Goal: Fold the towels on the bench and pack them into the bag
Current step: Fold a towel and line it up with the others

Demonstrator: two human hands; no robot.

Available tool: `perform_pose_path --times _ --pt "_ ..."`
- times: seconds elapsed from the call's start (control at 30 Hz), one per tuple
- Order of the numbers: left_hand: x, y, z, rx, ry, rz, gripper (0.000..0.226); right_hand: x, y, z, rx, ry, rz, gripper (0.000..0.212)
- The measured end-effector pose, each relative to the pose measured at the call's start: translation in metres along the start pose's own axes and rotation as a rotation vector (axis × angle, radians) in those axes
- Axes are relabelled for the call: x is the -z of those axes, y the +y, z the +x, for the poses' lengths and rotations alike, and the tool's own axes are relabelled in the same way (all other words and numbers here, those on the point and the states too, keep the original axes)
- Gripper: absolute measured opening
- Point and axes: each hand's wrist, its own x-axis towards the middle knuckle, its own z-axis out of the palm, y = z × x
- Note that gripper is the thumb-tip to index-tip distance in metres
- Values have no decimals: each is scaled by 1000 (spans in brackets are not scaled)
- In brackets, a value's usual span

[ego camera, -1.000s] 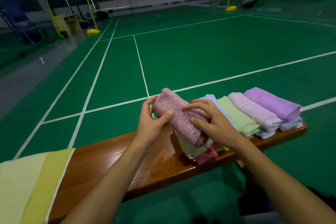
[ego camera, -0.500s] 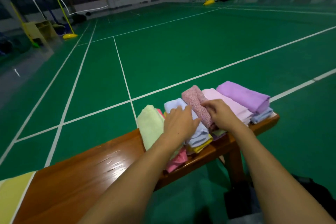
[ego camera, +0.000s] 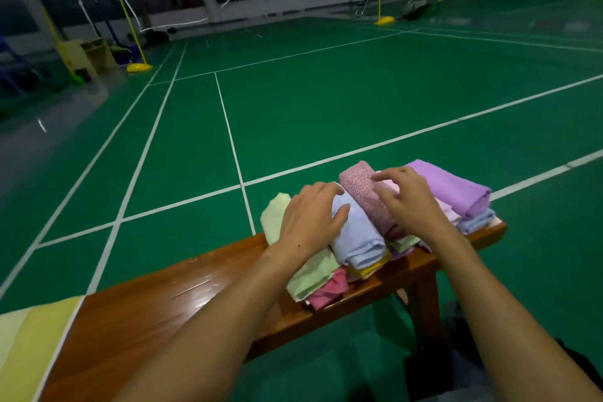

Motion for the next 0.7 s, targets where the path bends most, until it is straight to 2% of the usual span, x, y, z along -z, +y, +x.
perform_pose_path --times 0.17,0.27,0.47,0.7 --pt "70 -39 -41 -81 114 -48 25 -9 -68 -24 272 117 125 22" --pt "111 -70 -85 -76 183 5 21 -41 -116 -44 414 90 170 21" --pt "165 -159 -214 119 105 218 17 -131 -194 -82 504 -141 234 19" --pt "202 -280 -385 530 32 285 20 -265 -290 -130 524 -509 294 13"
